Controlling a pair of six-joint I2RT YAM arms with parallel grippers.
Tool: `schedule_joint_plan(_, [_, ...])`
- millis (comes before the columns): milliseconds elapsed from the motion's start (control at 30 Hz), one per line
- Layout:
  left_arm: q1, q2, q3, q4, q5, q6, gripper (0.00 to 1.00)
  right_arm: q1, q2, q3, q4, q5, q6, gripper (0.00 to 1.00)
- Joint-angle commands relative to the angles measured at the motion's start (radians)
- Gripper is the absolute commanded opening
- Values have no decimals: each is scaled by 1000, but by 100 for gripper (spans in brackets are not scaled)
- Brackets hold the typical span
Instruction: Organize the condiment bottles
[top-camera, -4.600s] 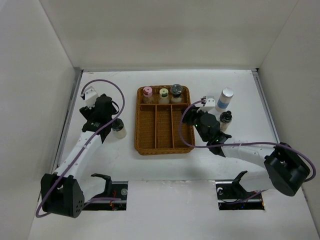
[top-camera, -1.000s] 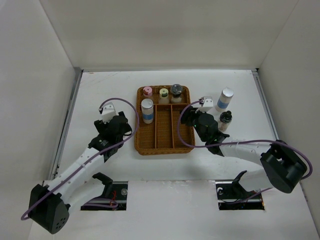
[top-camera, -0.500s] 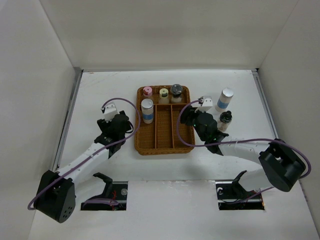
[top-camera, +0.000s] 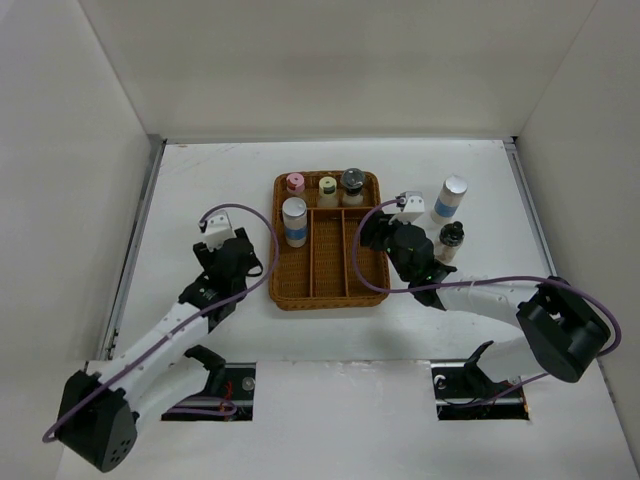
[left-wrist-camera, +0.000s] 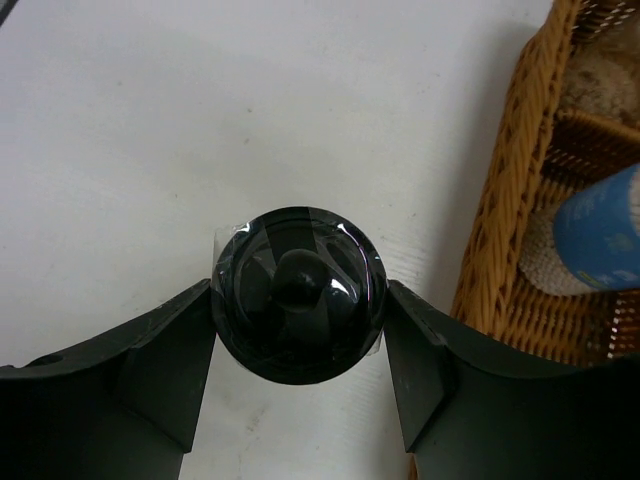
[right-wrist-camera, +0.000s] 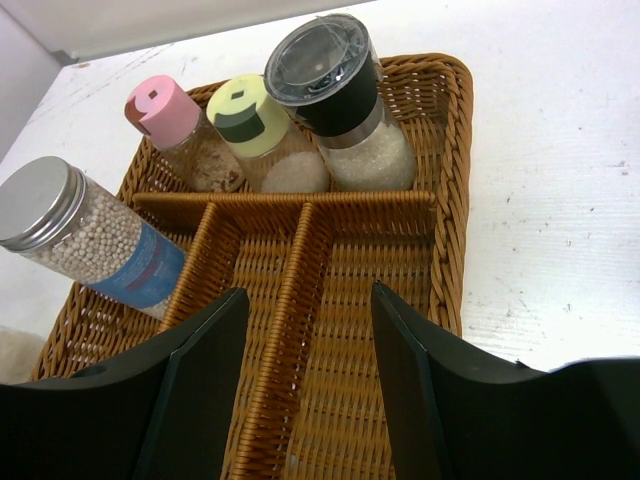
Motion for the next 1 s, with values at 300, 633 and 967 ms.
schedule_joint_plan(300, [-274,-287,169,-350,-45,-142,33,5,-5,34,27,15,-2,59])
schedule_joint_plan(633, [-589,27,334,-90,-140,-65,33,-12,-20,20,27,15,3,59])
schedule_joint_plan(967, [-482,386,429,343,-60,110,31,-66,-52,-1,16,11,20,59])
